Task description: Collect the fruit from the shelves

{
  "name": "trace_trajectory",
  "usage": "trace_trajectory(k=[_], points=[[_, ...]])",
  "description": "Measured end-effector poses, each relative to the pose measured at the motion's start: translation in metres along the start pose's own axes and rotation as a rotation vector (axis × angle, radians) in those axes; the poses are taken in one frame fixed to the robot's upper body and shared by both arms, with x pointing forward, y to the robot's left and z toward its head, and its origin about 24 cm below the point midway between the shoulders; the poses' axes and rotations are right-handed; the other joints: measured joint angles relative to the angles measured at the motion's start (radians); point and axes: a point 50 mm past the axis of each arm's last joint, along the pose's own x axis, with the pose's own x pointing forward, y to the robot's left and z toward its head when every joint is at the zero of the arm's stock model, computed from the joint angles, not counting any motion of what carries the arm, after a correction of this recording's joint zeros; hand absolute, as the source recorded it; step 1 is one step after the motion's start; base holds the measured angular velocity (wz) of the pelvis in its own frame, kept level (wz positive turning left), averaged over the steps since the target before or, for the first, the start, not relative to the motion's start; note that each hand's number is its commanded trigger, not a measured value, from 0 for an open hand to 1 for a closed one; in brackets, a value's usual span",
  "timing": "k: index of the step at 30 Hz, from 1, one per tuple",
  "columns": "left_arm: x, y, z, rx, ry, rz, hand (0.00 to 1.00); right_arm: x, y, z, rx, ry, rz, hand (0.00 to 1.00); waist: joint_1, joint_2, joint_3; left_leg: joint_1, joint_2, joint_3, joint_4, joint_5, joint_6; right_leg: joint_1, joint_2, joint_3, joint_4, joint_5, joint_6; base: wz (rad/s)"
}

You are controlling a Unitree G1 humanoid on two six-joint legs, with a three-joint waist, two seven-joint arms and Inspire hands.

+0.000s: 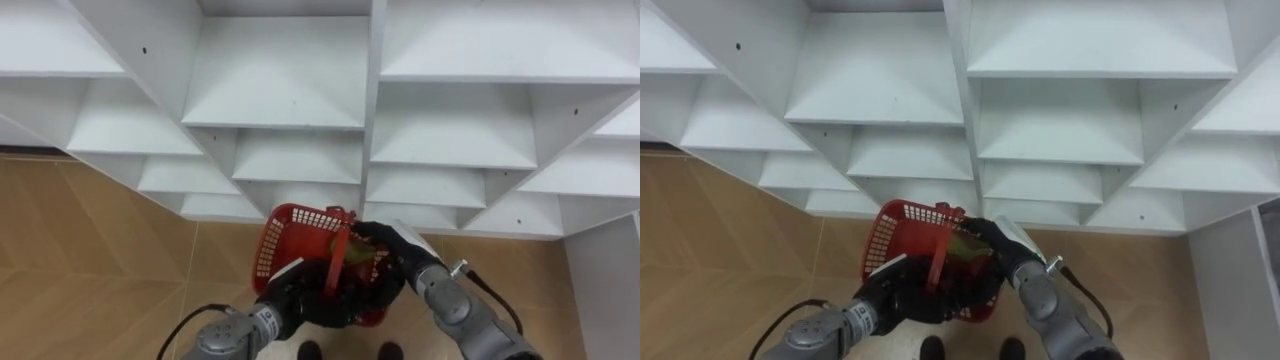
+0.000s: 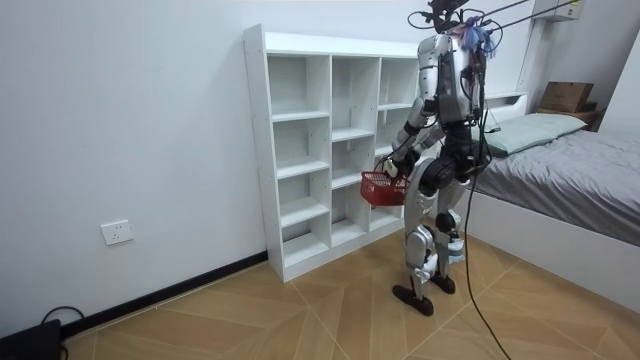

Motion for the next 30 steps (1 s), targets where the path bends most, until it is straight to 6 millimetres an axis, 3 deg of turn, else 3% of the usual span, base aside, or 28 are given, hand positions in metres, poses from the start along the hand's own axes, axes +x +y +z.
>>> trace_trajectory(k=[10, 22, 25, 30], points=[[-0.001, -0.001, -0.003, -0.001, 0.011, 0.001, 1.0, -0.003, 0.002, -0.007, -0.013, 0.015, 0.014, 0.0, -0.003, 0.0, -0.0003, 0.008, 0.0, -0.004, -0.001, 0.0, 0.0, 0.015, 0.001, -0.001, -0.005, 0.001, 0.0, 0.0], [-0.011, 0.015, -0.009, 0.036, 0.024, 0.107, 1.0, -0.014, 0.013, -0.013, 0.0, -0.013, 0.06, 0.0, -0.007, -0.007, -0.0041, 0.07, -0.001, -0.001, -0.012, -0.001, -0.001, 0.071, 0.002, 0.0, -0.005, -0.006, 0.003, 0.0], [-0.017, 0.024, -0.014, 0.067, 0.048, 0.162, 1.0, -0.018, 0.013, -0.014, -0.003, -0.026, 0.073, 0.0, -0.009, -0.015, -0.0095, 0.105, -0.002, 0.001, -0.035, 0.002, -0.004, 0.095, 0.002, 0.002, -0.008, -0.006, 0.003, -0.04], [-0.029, 0.031, -0.039, 0.063, 0.137, 0.236, 1.0, -0.03, 0.03, -0.027, 0.027, -0.01, 0.117, 0.0, -0.012, -0.046, -0.0336, 0.196, -0.003, 0.001, -0.083, 0.006, -0.009, 0.192, 0.013, 0.0, -0.066, -0.003, 0.002, 0.0]])
